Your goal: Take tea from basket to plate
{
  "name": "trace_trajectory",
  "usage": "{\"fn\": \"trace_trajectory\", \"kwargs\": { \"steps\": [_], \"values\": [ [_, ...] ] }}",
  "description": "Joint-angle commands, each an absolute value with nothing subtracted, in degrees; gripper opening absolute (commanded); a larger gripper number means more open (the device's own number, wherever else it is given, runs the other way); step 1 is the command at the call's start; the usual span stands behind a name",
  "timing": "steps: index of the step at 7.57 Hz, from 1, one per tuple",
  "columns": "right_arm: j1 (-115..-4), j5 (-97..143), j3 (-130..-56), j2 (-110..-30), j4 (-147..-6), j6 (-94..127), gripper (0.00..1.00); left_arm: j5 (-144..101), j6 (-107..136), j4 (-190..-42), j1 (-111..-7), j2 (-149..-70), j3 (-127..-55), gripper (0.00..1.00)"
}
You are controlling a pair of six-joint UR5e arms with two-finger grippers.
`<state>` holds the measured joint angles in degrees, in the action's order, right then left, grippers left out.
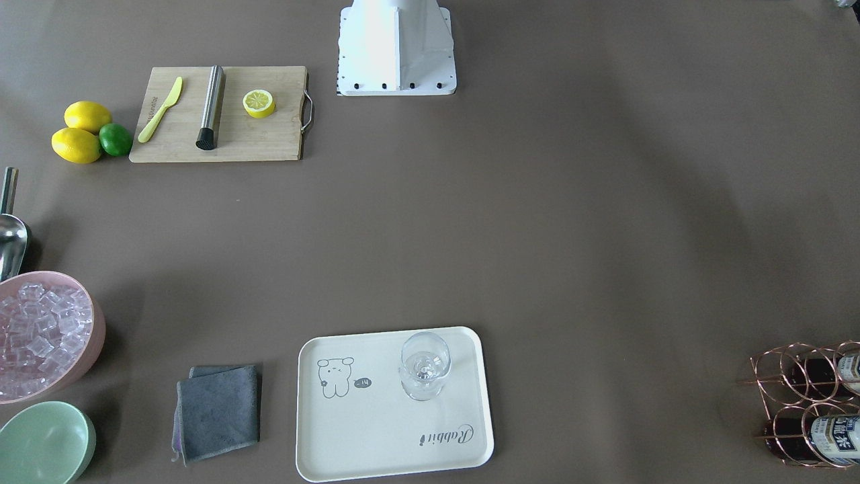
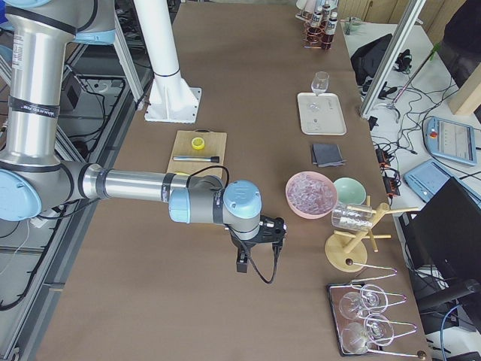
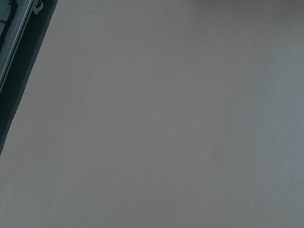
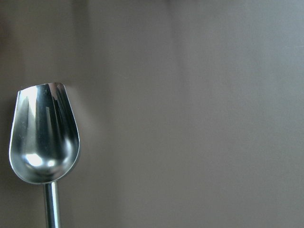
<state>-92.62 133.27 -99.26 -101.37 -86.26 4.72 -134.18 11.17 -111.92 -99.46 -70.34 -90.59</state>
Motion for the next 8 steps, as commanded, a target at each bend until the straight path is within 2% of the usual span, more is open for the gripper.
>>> {"fn": "trace_trajectory", "kwargs": {
  "steps": [1, 4, 6, 7, 8],
  "values": [
    [-92.6, 133.3, -99.5, -101.3, -86.2, 4.4, 1.0, -133.9, 11.1, -111.8, -99.2, -70.5, -90.5, 0.98],
    [-92.6, 133.4, -99.8, -101.3, -86.1, 4.4, 1.0, -133.9, 13.3, -108.6, -98.6, -72.5, -92.4, 0.98],
    [-92.7, 133.4, -99.8, -101.2, -86.1, 4.3, 1.0, -133.9, 13.8, -108.3, -97.2, -75.3, -91.1, 0.98],
    [-92.6, 133.4, -99.8, -101.2, -86.1, 4.3, 1.0, -134.1, 14.1, -107.2, -97.2, -79.2, -89.8, 0.98],
    [-92.7, 133.4, -99.6, -101.3, -86.1, 4.3, 1.0, -134.3, 14.1, -99.4, -97.7, -84.1, -90.3, 0.98]
  ]
}}
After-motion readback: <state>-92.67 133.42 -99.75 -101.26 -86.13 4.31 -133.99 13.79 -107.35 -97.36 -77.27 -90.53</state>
